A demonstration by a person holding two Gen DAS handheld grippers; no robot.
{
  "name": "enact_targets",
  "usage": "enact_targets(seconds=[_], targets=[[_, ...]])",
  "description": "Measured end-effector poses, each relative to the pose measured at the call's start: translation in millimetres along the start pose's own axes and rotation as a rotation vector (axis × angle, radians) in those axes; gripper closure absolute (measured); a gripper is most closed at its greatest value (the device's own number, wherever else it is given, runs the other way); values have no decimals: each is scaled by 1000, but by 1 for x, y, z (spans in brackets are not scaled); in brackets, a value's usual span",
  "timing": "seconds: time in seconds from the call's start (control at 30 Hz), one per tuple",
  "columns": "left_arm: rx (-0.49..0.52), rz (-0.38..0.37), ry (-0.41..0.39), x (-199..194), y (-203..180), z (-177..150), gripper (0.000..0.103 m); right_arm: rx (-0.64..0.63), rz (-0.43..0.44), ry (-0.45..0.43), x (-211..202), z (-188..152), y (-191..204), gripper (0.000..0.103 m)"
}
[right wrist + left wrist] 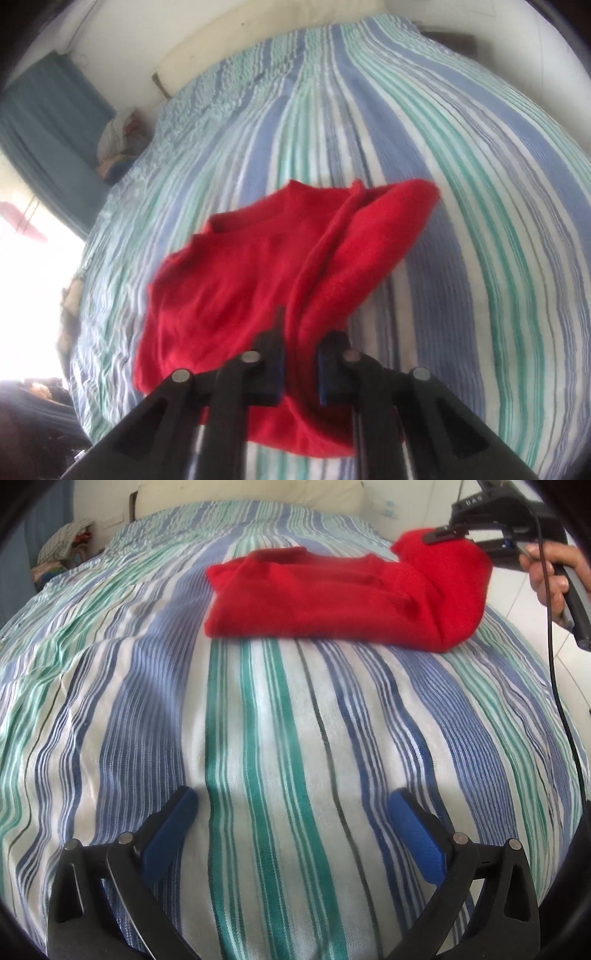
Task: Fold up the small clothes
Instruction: 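Fold the held edge over the sweater and open the right tool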
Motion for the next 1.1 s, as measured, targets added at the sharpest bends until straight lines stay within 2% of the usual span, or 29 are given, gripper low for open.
enact_targets(seconds=[0.13, 0.3, 0.33, 0.37, 0.4, 0.43, 0.47, 0.53, 0.6, 0.67, 0.73, 0.77, 0.83, 0.9, 0.93, 0.97, 1.03, 1.07, 1.1], targets=[[-2, -6, -6, -1, 0, 0, 0, -150, 93, 20, 2, 13, 95, 90], [10, -3, -16, -2, -2, -2, 0, -271, 92, 85, 47, -11, 182, 90], [12, 0, -16, -2, -2, -2, 0, -288, 86, 100, 56, -17, 192, 87], [12, 0, -17, -2, -3, -2, 0, -298, 101, 126, 66, -26, 201, 79], [12, -1, -17, -2, -3, -2, 0, -288, 148, 165, 73, -35, 208, 74], [11, -2, -17, -2, -3, -2, 0, -256, 232, 219, 77, -42, 214, 62], [10, -2, -17, -2, -3, -2, 0, -212, 317, 262, 77, -48, 220, 61], [11, 1, -18, -2, -3, -2, 0, -156, 453, 290, 65, -52, 224, 61], [12, 3, -18, -2, -3, -2, 0, -165, 492, 261, 50, -49, 221, 61], [13, 6, -18, -1, -2, -2, 0, -216, 424, 205, 39, -41, 209, 61], [14, 9, -19, -1, -2, -1, 0, -315, 274, 134, 34, -34, 189, 61], [15, 10, -19, 0, -2, -1, 0, -365, 226, 116, 32, -34, 182, 61], [16, 12, -20, 0, -2, -1, 0, -450, 205, 134, 32, -44, 177, 61], [18, 13, -20, 0, -2, -1, 0, -532, 256, 170, 29, -63, 185, 61], [18, 12, -21, 0, -3, -1, 0, -584, 275, 173, 28, -75, 193, 58], [18, 12, -22, 0, -3, -1, 0, -643, 269, 164, 28, -87, 202, 44], [19, 11, -24, 0, -2, -1, 0, -749, 187, 106, 36, -103, 214, 30], [19, 10, -25, 0, -3, -1, 0, -787, 128, 93, 44, -108, 217, 37], [19, 10, -25, -1, -3, -2, 0, -800, 84, 88, 51, -110, 218, 52]])
Point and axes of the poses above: each gripper's, at about its wrist camera, not at the fingertips, and x roughly the way its jaws point, y to its left, z to its top, the point moved 8 cm from there along x, roughly the way its jaws point, and after that the axes turned 12 degrees about -z, right-handed, at the moved point
